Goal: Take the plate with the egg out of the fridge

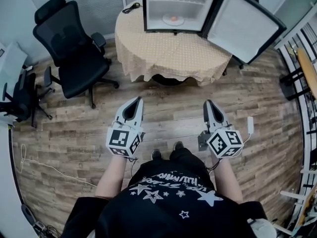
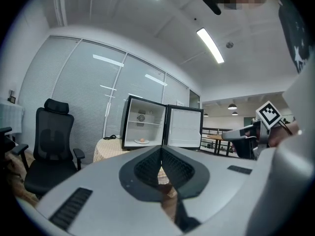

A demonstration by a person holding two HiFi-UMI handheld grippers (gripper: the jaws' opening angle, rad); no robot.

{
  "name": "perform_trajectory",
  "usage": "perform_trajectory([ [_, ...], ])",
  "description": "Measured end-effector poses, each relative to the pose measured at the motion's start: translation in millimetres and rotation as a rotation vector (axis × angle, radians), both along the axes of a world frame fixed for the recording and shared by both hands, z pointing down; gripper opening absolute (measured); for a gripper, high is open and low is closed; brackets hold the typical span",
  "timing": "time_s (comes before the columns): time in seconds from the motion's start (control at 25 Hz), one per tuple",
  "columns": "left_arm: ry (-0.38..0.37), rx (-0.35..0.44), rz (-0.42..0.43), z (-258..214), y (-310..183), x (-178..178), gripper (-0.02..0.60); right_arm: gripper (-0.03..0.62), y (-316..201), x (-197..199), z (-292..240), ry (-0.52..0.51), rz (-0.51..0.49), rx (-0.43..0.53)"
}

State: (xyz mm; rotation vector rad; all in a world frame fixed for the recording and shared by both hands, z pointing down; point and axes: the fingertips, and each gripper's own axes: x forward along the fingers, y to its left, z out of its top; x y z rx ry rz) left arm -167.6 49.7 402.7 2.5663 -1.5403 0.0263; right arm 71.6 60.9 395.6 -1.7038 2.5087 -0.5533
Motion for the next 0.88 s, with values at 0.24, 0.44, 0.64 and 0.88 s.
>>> perform_trajectory([
  [0.24, -0.006, -0.016, -0.024, 6.0, -12.7, 5.0, 0.006, 0.025, -29.0, 2.5, 11.9, -0.018, -0.024, -0.012],
  [0.44, -0.034, 0.000, -0.042, 0.0, -41.8, 10.0, 0.006, 0.025, -72.9, -8.0, 17.6, -0.050, -0.074, -0.015],
  [0.64, -0.064, -0.006, -0.060, -0.2, -87.2, 15.8, 0.006, 0.025, -125.7, -5.8, 22.7, -0.058, -0.100, -0.021],
  [0.88, -0.064, -0.018, -0.080, 0.8, -140.4, 27.5, 0.006, 0.025, -180.0, 2.0, 25.8, -0.034, -0.097, -0.023],
])
